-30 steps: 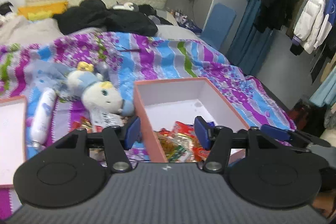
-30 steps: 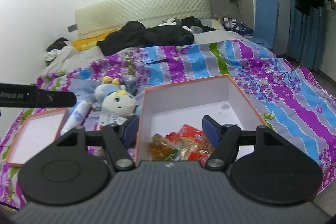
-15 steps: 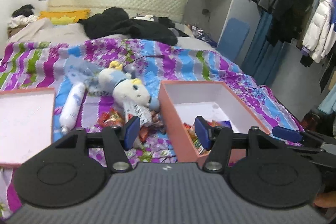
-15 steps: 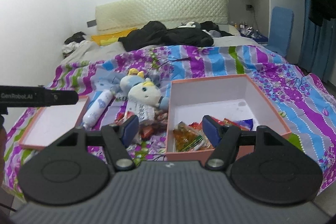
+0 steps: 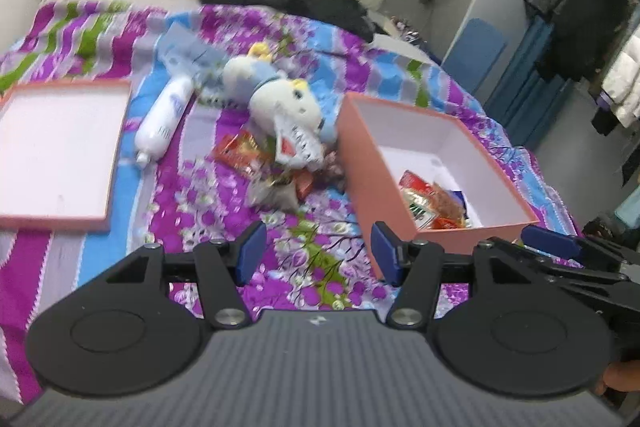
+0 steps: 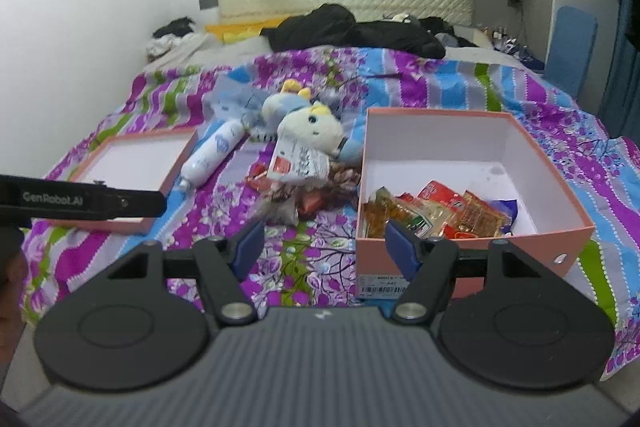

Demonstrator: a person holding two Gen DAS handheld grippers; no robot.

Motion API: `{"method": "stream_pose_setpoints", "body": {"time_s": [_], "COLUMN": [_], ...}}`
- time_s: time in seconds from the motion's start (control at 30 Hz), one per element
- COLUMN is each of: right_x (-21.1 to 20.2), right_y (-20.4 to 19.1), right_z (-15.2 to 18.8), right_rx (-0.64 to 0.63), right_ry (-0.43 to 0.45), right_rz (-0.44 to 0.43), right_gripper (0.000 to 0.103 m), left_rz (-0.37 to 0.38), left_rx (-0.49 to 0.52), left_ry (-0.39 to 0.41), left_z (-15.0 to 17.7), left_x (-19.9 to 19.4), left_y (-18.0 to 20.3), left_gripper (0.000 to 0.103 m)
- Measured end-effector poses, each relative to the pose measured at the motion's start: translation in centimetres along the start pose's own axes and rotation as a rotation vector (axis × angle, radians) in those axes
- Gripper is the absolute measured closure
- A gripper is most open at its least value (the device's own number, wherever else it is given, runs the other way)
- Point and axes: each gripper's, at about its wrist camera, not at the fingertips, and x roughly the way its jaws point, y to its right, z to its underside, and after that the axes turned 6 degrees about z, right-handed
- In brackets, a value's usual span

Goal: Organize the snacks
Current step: 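Withdraw both grippers from the shoebox toward the plush toy, then grasp the white shrimp chip bag with the right gripper while the left lowers toward the silver foil packet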

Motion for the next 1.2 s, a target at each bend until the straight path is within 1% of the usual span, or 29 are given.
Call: {"method": "stream_pose_setpoints", "body": {"time_s": [0.1, 0.17, 0.27, 0.33, 0.43, 0.53, 0.6, 0.67, 0.77, 0.83, 0.93, 1.07, 1.17, 1.2], "right_x": [1.4, 2.5, 4.6, 6.3, 9.0, 11.9, 13.9, 16.1, 19.6, 22.0, 25.0, 28.5, 30.7, 31.2], "right_y": [-0.4, -0.7, -1.3, -1.7, -1.9, -1.6, -1.5, -1.8, -2.3, -2.8, -3.6, -4.5, -5.0, -5.2], "right_z": [-0.1, -0.1, -0.2, -0.5, -1.3, -2.7, -3.8, -4.9, -6.4, -7.2, -8.3, -9.2, -9.6, -9.7], "right_rx": [-0.038, -0.080, -0.137, -0.167, -0.185, -0.148, -0.111, -0.093, -0.048, -0.025, -0.027, -0.023, -0.017, -0.023], "right_ry": [-0.015, -0.024, -0.040, -0.046, -0.066, -0.109, -0.132, -0.161, -0.206, -0.248, -0.279, -0.332, -0.376, -0.384], "right_rz": [-0.008, -0.001, -0.005, -0.002, -0.006, -0.040, -0.064, -0.074, -0.117, -0.141, -0.163, -0.176, -0.202, -0.197], "right_gripper": [0.034, 0.034, 0.035, 0.035, 0.035, 0.035, 0.035, 0.035, 0.035, 0.035, 0.035, 0.035, 0.035, 0.035], "left_rz": [0.006, -0.007, -0.010, -0.013, -0.010, -0.017, -0.022, -0.024, -0.008, 0.015, 0.045, 0.048, 0.062, 0.066], "left_rx": [-0.053, -0.073, -0.112, -0.117, -0.083, -0.065, -0.066, -0.064, -0.050, -0.066, -0.112, -0.135, -0.124, -0.116], "left_ry": [-0.005, -0.012, -0.024, -0.034, -0.044, -0.046, -0.035, -0.023, -0.008, -0.003, 0.001, -0.012, -0.016, -0.016], "left_z": [0.5, 0.7, 0.9, 0.9, 0.7, 0.4, 0.1, -0.3, -0.9, -1.2, -1.6, -1.8, -2.1, -2.1], "left_x": [1.5, 2.7, 5.1, 7.0, 9.8, 12.6, 14.4, 16.1, 18.3, 20.0, 22.3, 24.9, 26.2, 26.4], "left_y": [-1.8, -3.0, -4.9, -5.9, -6.9, -7.6, -8.1, -8.4, -8.8, -9.4, -10.4, -11.3, -11.5, -11.5], "left_gripper": [0.040, 0.040, 0.036, 0.036, 0.036, 0.033, 0.025, 0.023, 0.022, 0.022, 0.022, 0.022, 0.022, 0.022]}}
